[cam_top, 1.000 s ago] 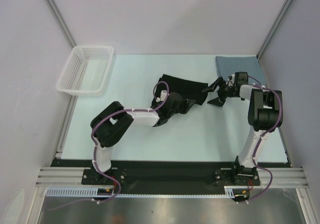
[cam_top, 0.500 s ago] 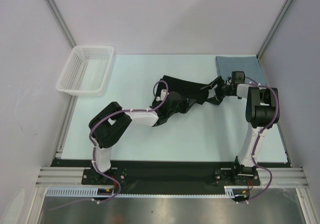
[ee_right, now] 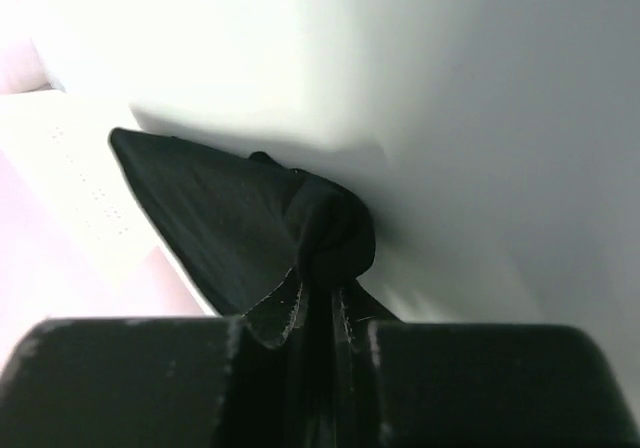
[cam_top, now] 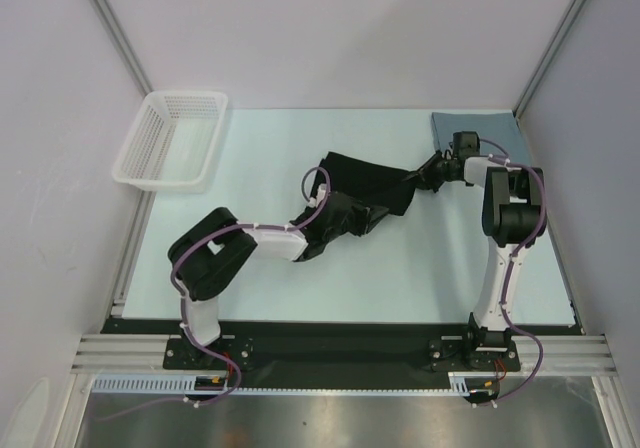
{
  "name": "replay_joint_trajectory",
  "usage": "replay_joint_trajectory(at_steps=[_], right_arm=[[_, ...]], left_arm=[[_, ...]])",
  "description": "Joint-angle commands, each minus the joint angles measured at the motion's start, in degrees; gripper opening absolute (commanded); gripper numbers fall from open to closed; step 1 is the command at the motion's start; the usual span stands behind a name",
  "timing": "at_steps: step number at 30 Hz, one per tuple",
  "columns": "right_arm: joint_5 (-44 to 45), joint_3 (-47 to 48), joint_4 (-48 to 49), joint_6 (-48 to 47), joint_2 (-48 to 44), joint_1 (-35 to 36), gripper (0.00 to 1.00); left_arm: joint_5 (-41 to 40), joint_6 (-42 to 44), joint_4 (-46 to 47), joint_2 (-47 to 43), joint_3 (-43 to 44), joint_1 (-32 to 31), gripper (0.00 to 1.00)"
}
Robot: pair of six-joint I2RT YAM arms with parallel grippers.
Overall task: Fold and stack the t-shirts
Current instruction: Neatly place the folded tshirt to the corner
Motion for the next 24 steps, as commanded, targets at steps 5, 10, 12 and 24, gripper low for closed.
replay_joint_trajectory(at_steps=[5, 10, 12, 24], right_arm=[[4.6, 3.8, -4.2, -12.7, -3.7, 0.7, 0.01], [12.2, 7.2, -16.5, -24.7, -11.5, 4.2, 0.00], [17.0, 7.0, -18.8, -28.8, -14.3, 5.6, 0.00], [34.7, 23.0, -34.0, -44.8, -20.9, 7.5, 0.00]], left_arm=[[18.3, 18.7, 7.2, -9.9, -8.8, 1.2, 0.37], [34.3, 32.9, 7.3, -19.0, -21.2, 3.8, 0.42], [39.9, 38.7, 1.1, -26.9, -26.5, 6.0, 0.43], [31.1, 68.7, -43.8, -62.7, -27.5, 11.0, 0.47]])
